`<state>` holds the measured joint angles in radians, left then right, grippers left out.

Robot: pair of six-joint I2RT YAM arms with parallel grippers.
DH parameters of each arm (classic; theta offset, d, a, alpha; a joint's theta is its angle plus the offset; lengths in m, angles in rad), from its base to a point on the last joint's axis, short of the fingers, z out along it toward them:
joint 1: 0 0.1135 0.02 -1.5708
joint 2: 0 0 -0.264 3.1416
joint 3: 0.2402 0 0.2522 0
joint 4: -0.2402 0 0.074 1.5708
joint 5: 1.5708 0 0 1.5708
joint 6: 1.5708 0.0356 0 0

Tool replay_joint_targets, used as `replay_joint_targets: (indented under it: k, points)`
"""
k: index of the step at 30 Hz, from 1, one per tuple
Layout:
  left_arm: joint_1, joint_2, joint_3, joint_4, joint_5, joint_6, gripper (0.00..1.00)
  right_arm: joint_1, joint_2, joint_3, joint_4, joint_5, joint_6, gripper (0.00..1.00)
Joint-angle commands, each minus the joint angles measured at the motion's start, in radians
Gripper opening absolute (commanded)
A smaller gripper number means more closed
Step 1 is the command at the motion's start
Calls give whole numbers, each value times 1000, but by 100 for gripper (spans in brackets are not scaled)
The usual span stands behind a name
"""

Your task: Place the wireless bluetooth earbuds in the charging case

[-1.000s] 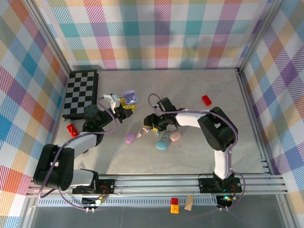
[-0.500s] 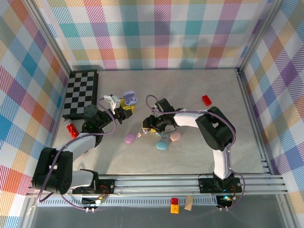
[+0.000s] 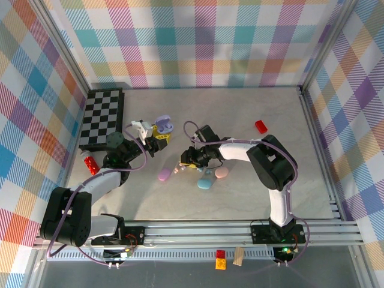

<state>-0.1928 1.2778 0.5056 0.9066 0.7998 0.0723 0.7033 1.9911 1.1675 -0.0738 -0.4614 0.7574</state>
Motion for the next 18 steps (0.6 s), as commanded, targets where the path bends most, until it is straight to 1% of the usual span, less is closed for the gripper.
replay_joint_targets:
  k: [1, 6, 9, 18]
  points:
    - [12, -29, -6, -2, 9, 23, 36, 19, 18, 39, -94, 35, -62, 37]
    - [12, -38, -7, -21, 1, 40, 36, 30, 34, 61, -139, 52, -81, 34]
    - [12, -43, -9, -28, 1, 44, 36, 32, 50, 72, -154, 65, -78, 29]
    - [12, -74, -17, -69, -13, 76, 36, 32, 89, 90, -166, 83, -68, 21]
